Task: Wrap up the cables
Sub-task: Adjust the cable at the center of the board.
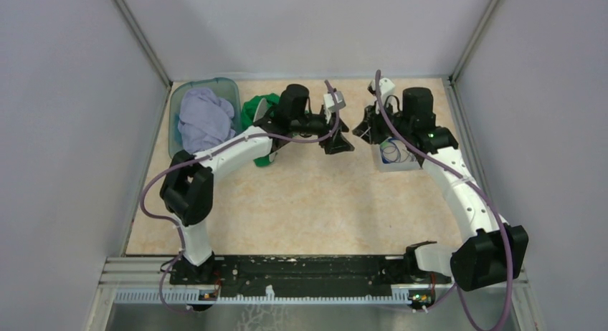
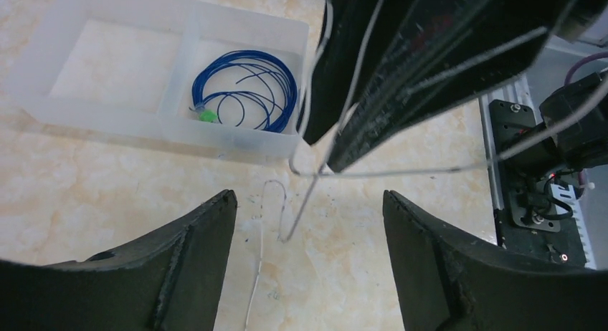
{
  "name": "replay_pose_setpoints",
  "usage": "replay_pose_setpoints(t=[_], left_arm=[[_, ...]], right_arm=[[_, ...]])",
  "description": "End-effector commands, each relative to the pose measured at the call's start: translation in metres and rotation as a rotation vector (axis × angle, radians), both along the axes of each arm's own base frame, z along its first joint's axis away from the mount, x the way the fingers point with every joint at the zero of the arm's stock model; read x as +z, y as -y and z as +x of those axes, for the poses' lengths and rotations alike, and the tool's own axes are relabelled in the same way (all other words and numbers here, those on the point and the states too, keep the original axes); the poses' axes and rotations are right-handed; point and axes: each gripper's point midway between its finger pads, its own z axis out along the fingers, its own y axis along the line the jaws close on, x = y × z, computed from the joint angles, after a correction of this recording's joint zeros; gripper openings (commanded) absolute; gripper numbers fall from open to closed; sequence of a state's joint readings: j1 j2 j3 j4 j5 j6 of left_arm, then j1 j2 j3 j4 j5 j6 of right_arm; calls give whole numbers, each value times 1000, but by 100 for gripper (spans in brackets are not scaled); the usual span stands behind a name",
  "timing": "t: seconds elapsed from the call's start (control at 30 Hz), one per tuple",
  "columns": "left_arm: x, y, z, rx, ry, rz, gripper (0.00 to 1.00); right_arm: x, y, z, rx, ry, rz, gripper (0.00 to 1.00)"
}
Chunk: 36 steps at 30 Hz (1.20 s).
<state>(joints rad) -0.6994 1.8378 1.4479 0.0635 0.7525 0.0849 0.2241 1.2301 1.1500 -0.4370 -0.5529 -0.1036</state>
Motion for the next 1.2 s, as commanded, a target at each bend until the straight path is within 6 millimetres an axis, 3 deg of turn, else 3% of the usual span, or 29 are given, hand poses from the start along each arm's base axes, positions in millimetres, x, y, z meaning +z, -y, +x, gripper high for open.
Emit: replay_pose_setpoints(t=[0.0,0.2,0.37,0.53,0.9,1.17], left_arm=[[6,19,6,-46,85,-4,76],[-2,26,8,-60,64,8,34],[-6,7,4,-71,127,70,2],[-2,-22,-3,-45,193,139,0],[22,-82,21,191,224,186,0],[21,-106,23,269,219,218,0]], right_arm=[[34,-11,-6,71,47,65,20],[34,-8,-12,75,41,45,20],[28,13,-3,-7,69,-68,20],[14,45,7,-99,101,-247,22],[-6,96,4,-220,75,-394,37],[-19,101,4,-257,13,-315,60]])
